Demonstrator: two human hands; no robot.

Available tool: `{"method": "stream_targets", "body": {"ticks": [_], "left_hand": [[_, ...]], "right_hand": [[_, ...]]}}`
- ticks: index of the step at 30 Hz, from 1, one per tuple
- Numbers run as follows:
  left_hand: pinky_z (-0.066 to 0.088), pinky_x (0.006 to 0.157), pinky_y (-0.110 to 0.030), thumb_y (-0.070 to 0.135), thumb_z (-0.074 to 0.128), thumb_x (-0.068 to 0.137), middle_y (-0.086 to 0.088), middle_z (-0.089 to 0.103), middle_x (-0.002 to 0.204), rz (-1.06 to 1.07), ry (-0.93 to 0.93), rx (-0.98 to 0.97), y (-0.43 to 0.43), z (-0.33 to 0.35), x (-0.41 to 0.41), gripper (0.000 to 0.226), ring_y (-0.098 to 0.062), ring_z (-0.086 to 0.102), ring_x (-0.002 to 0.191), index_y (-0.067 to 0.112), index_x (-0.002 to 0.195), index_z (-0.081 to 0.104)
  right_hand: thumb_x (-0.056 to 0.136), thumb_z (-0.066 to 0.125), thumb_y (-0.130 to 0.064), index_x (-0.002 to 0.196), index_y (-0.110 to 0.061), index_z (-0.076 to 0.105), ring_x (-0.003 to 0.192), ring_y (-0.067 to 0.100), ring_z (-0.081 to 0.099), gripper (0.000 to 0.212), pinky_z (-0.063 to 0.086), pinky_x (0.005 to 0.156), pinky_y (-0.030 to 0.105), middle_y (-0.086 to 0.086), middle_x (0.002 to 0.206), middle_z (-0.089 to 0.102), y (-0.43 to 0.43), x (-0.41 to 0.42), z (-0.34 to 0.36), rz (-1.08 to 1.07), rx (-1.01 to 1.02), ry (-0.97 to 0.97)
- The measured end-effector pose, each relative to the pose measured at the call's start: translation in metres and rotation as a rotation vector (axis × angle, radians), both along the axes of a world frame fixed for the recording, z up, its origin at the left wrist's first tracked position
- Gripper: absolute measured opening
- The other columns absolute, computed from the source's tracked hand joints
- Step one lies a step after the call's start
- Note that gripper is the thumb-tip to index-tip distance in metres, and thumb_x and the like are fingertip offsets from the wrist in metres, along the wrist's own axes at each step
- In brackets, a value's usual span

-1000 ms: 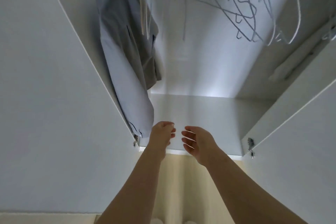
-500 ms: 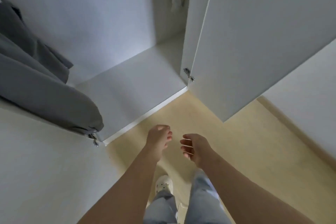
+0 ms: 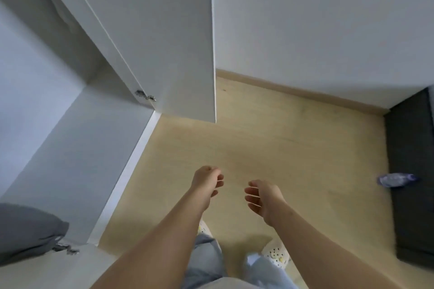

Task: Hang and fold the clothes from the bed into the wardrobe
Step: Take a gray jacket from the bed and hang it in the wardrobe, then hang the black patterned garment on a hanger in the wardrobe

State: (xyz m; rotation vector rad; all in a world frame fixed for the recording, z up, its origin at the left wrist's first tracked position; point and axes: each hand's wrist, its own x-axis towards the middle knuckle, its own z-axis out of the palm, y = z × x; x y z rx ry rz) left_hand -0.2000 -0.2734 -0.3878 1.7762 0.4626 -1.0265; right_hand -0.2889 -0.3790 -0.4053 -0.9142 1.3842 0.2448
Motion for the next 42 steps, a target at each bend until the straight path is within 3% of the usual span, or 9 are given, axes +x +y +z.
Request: {"method": "stream_targets", "body": {"ticks": [6,22,28,38,42], "left_hand": [[0.041,0.064,-0.024,0.019,0.047,0.092,0.003,0.059,0.079,-0.276,0.029,0.004,-0.086,0.002,-0.090,0.015,-0.010,0.059,0.068,0.022,0.079,0.054],[0.030,0.052,-0.020,0.017,0.045,0.095,0.004,0.053,0.070,-0.815,0.038,-0.011,-0.305,0.000,-0.297,0.018,-0.007,0.048,0.056,0.020,0.078,0.049],[0.031,0.052,-0.022,0.014,0.043,0.094,0.002,0.053,0.069,-1.046,0.021,0.017,-0.379,-0.002,-0.356,0.017,-0.009,0.047,0.055,0.020,0.080,0.051],[0.033,0.056,-0.022,0.016,0.043,0.094,0.003,0.054,0.073,-1.343,0.049,-0.001,-0.569,-0.005,-0.455,0.012,-0.009,0.049,0.059,0.019,0.087,0.052],[0.036,0.060,-0.023,0.018,0.042,0.096,0.002,0.055,0.075,-1.391,0.029,0.003,-0.638,0.001,-0.486,0.012,-0.009,0.050,0.063,0.017,0.094,0.053]], "right_hand": [[0.093,0.048,-0.014,0.082,-0.014,0.055,0.055,0.017,0.049,0.013,0.039,0.051,0.022,0.004,0.070,0.057,-0.067,-0.106,-0.004,-0.229,-0.009,-0.021],[0.091,0.045,-0.011,0.077,-0.016,0.052,0.043,0.012,0.044,0.017,0.034,0.048,0.019,-0.001,0.058,0.050,-0.213,-0.341,0.009,-0.902,0.012,-0.110],[0.091,0.043,-0.008,0.069,-0.017,0.043,0.048,0.015,0.029,0.024,0.023,0.050,0.020,0.001,0.056,0.037,-0.261,-0.400,0.004,-1.151,0.010,-0.175],[0.092,0.047,-0.010,0.076,-0.011,0.053,0.051,0.015,0.037,0.017,0.028,0.053,0.021,-0.003,0.039,0.052,-0.422,-0.489,0.008,-1.424,0.010,-0.111],[0.092,0.048,-0.010,0.078,-0.010,0.054,0.052,0.015,0.040,0.015,0.030,0.052,0.022,0.001,0.053,0.055,-0.487,-0.519,0.016,-1.438,-0.024,-0.089]]}}
